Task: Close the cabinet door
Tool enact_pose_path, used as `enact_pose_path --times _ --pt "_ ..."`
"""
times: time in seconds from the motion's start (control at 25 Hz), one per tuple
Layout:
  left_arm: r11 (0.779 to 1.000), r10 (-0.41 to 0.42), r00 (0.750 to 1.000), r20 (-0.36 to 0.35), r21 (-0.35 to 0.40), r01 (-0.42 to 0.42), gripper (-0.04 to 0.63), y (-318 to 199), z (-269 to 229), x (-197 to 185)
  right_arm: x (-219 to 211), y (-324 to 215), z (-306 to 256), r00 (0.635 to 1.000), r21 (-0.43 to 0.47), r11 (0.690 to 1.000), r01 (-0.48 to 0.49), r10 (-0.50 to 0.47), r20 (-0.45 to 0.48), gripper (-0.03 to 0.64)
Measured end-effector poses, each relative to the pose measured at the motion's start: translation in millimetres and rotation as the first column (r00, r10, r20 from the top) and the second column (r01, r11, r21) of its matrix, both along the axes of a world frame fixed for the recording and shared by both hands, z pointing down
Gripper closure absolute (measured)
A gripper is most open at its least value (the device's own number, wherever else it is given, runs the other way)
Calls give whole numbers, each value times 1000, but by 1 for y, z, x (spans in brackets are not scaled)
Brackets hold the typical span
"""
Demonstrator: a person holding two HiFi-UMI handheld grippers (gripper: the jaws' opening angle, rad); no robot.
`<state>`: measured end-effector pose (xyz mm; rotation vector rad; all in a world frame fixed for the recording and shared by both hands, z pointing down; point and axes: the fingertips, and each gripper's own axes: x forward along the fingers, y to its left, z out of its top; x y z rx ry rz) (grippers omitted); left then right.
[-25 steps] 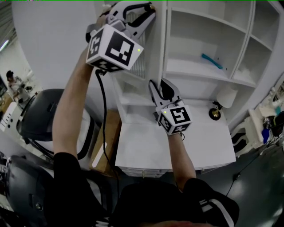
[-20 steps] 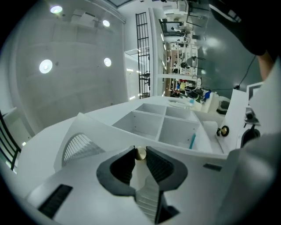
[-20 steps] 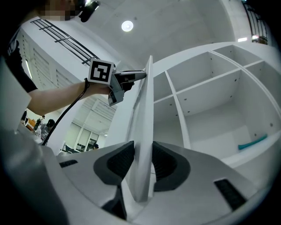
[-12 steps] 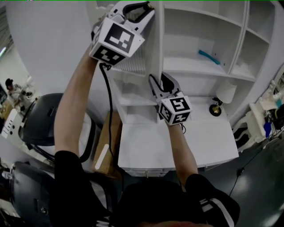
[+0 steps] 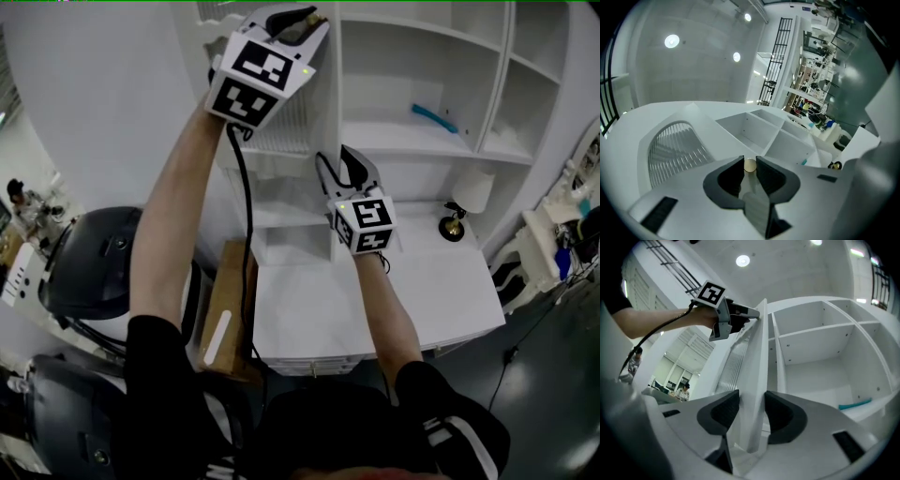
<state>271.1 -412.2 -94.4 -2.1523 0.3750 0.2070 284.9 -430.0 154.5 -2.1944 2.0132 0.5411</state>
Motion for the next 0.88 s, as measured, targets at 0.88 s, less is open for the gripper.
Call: enact_pose_path --times 0.88 --pt "961 -41 990 -137 -277 2 506 -36 4 35 28 -26 -2 955 -106 953 -285 272 -121 428"
